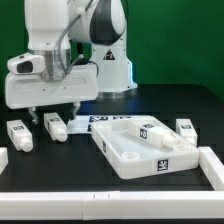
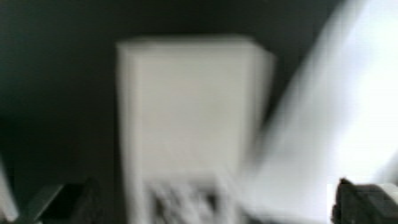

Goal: Assemble desk

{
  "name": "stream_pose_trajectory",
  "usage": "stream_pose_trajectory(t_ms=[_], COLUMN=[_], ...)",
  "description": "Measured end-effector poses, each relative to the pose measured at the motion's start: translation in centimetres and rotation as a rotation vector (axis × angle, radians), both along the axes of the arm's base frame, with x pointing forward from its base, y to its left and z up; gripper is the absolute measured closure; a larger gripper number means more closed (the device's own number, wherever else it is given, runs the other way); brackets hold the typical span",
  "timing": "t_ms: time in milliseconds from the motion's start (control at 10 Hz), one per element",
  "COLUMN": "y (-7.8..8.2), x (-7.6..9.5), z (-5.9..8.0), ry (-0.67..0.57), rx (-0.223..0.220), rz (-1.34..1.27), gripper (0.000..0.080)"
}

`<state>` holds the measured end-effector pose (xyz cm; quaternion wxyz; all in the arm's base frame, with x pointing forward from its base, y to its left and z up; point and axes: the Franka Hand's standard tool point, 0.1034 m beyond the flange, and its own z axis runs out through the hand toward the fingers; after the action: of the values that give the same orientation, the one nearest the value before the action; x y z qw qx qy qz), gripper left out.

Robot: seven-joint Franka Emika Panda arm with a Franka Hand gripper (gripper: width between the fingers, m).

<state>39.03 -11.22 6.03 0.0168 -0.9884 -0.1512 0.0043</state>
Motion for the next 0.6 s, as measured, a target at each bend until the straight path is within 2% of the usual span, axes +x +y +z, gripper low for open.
stream_pose_trajectory(t_ms=[100, 200, 300, 600], y=[1.7, 3.8, 4.3, 4.2], x=[1.7, 2.9, 2.9, 2.9], z=[1.0, 1.4, 1.2, 1.2], ry=[-0.008, -0.003, -0.008, -0.008], rx=[-0.002, -0.006, -0.008, -0.008], rz=[-0.085, -0.098, -0.079, -0.081], gripper=[0.0151, 0.015, 0.015, 0.015])
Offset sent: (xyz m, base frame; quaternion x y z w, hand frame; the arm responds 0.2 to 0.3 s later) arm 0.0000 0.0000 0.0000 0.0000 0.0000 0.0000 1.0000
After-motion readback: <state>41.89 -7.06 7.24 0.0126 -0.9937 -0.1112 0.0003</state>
